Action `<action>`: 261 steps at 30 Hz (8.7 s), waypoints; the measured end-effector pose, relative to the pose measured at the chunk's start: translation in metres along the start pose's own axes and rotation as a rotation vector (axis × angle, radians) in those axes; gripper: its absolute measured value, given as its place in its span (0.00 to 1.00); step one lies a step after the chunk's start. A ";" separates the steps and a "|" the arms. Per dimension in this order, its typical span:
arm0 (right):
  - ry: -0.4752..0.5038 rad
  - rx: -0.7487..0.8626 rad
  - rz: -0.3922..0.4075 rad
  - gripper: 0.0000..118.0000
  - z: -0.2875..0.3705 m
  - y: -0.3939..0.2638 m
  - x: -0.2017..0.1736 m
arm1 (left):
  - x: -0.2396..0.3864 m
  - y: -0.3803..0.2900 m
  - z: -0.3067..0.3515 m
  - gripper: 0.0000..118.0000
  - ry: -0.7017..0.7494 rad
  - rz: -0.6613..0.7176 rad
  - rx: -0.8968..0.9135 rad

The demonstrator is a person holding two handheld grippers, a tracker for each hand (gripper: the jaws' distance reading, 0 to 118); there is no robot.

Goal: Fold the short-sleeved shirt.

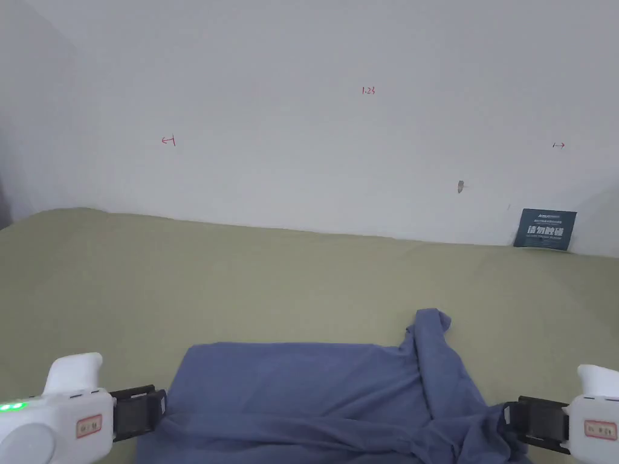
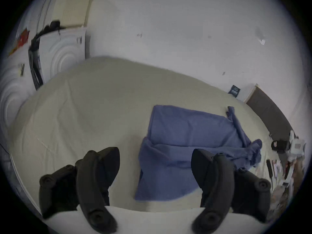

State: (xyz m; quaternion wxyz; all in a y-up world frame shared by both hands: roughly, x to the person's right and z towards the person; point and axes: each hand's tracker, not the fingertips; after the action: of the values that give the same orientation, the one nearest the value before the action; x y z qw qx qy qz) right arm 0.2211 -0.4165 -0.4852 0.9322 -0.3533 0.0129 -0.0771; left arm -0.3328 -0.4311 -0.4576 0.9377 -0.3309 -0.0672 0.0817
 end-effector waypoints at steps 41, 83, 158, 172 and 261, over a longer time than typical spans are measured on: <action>0.022 -0.174 0.075 0.92 -0.035 -0.068 0.026 | -0.007 -0.047 -0.071 0.06 0.010 0.018 -0.239; 0.087 -0.300 -0.164 0.06 0.055 -0.114 0.078 | -0.016 -0.108 0.047 0.05 -0.082 -0.043 -0.214; -0.166 -0.361 0.065 0.43 -0.233 0.085 0.025 | -0.008 0.041 -0.200 0.08 0.027 -0.128 -0.259; 0.067 -0.105 0.062 0.01 -0.110 0.106 0.013 | -0.002 0.060 -0.137 0.05 -0.051 -0.110 -0.123; -0.014 -0.118 0.168 0.00 0.106 -0.125 -0.033 | -0.080 -0.124 0.018 0.20 -0.620 0.618 -0.300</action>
State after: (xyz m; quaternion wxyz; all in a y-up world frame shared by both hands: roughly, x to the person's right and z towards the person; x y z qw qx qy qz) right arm 0.1795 -0.4345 -0.3239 0.9131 -0.4057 0.0405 0.0046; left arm -0.4007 -0.5314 -0.3710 0.7468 -0.4274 -0.2537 0.4419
